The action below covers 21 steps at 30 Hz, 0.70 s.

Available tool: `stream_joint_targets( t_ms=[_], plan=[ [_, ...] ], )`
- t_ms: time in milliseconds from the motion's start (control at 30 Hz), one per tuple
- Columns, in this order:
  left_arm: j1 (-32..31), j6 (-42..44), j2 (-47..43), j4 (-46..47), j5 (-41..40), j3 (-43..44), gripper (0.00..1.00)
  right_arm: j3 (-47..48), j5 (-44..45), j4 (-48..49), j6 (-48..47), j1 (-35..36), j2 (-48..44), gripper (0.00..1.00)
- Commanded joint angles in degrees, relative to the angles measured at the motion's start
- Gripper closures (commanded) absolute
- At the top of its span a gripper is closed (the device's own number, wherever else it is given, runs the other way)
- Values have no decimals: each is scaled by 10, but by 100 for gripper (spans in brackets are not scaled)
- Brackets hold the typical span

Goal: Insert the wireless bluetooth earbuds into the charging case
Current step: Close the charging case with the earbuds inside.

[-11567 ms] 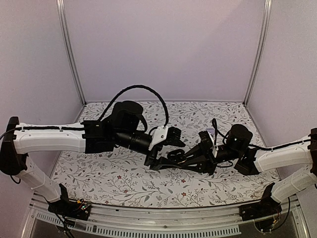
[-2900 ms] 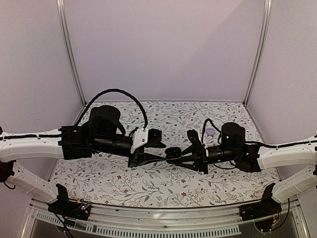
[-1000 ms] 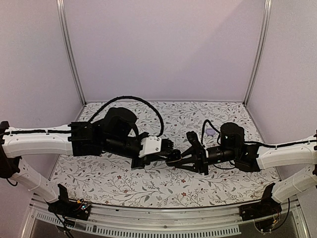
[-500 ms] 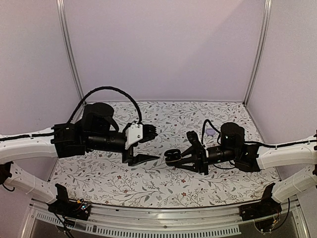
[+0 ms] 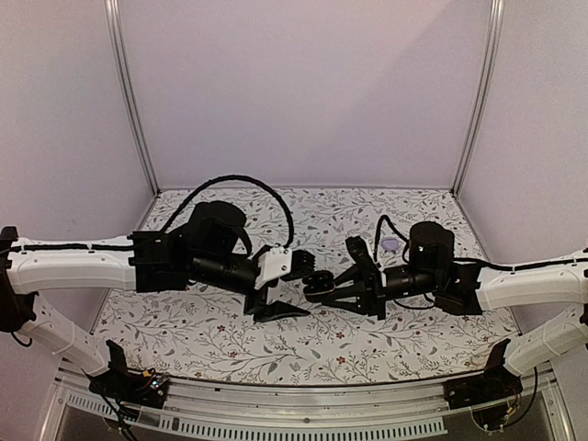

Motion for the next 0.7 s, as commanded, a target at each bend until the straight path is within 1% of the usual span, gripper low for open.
stream_joint_targets(
  t_ms=[0, 100, 300, 400, 533, 567, 600, 667],
  plan=[
    [-28, 30, -9, 1, 21, 12, 26, 17, 2, 7, 9, 1, 11, 100],
    [-44, 48, -24, 4, -2, 5, 27, 17, -6, 9, 18, -5, 18, 100],
    [-54, 65, -25, -17, -22, 1, 31, 14, -31, 29, 54, -31, 22, 100],
    [-52, 47, -29, -2, -70, -4, 31, 16, -33, 32, 64, -42, 29, 100],
    [-15, -28, -49, 78, -152, -42, 12, 24, -8, 28, 97, -85, 70, 100],
    [-1, -49, -51, 81, -170, -45, 3, 33, 1, 18, 104, -100, 90, 100],
    [11, -77, -52, 91, -178, -46, 1, 40, 13, 11, 114, -114, 104, 100],
    [37, -119, -52, 112, -200, -48, 0, 55, 39, -8, 129, -139, 126, 100]
  ],
)
